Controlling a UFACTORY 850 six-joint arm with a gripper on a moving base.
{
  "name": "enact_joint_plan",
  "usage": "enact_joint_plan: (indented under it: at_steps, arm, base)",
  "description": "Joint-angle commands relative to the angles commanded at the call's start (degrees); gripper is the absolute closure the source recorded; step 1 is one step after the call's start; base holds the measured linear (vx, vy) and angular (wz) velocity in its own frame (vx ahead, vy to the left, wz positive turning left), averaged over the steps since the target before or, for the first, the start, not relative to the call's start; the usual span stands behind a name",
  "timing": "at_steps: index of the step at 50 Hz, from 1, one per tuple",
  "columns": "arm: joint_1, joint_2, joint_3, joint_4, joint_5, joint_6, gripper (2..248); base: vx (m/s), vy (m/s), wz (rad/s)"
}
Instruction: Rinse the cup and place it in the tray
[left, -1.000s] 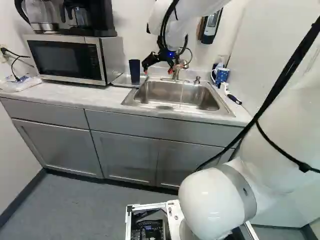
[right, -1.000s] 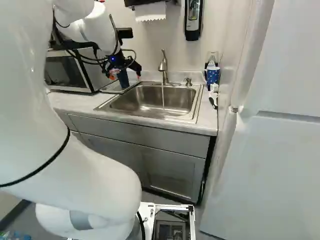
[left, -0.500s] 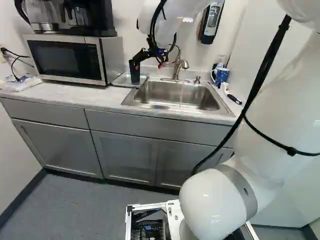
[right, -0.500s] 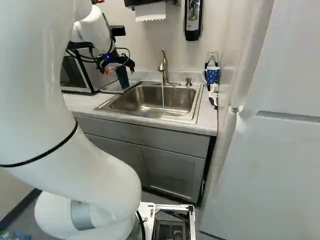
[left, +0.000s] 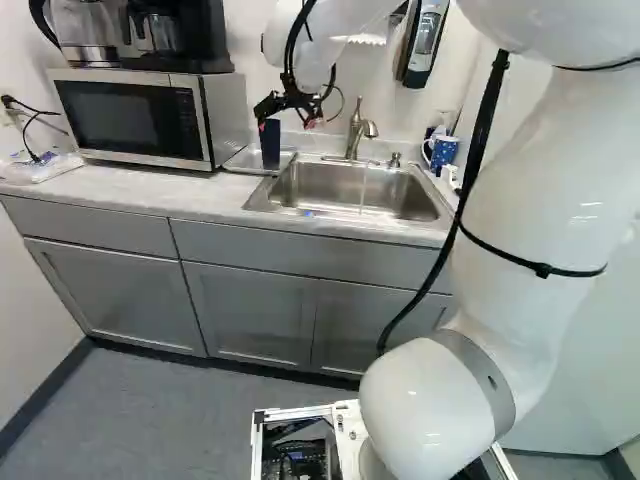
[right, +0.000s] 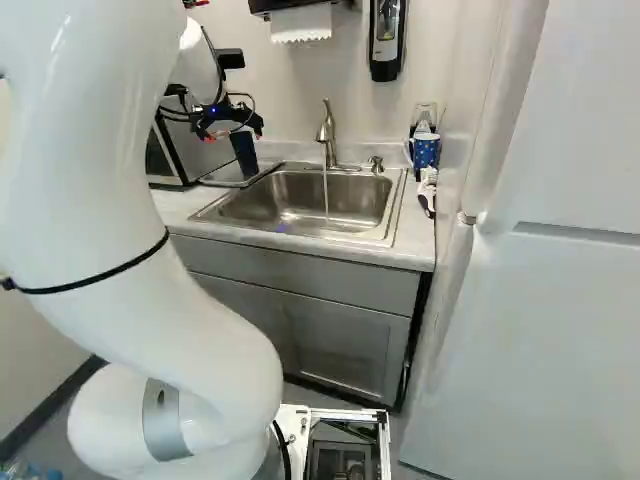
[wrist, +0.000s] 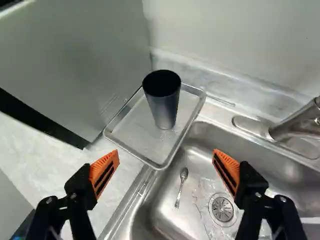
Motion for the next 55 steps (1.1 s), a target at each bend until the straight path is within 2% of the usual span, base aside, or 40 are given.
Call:
enact_joint_plan:
  at_steps: [32,55]
  arm:
    - [-0.2,-9.0,-6.0,0.0,5.1,0.0,3]
    - [-0.3,-11.7,-6.2,0.0,10.4,0.0,3]
  base:
    - [0.0,0.0,0.0]
    - [0.0,0.0,0.0]
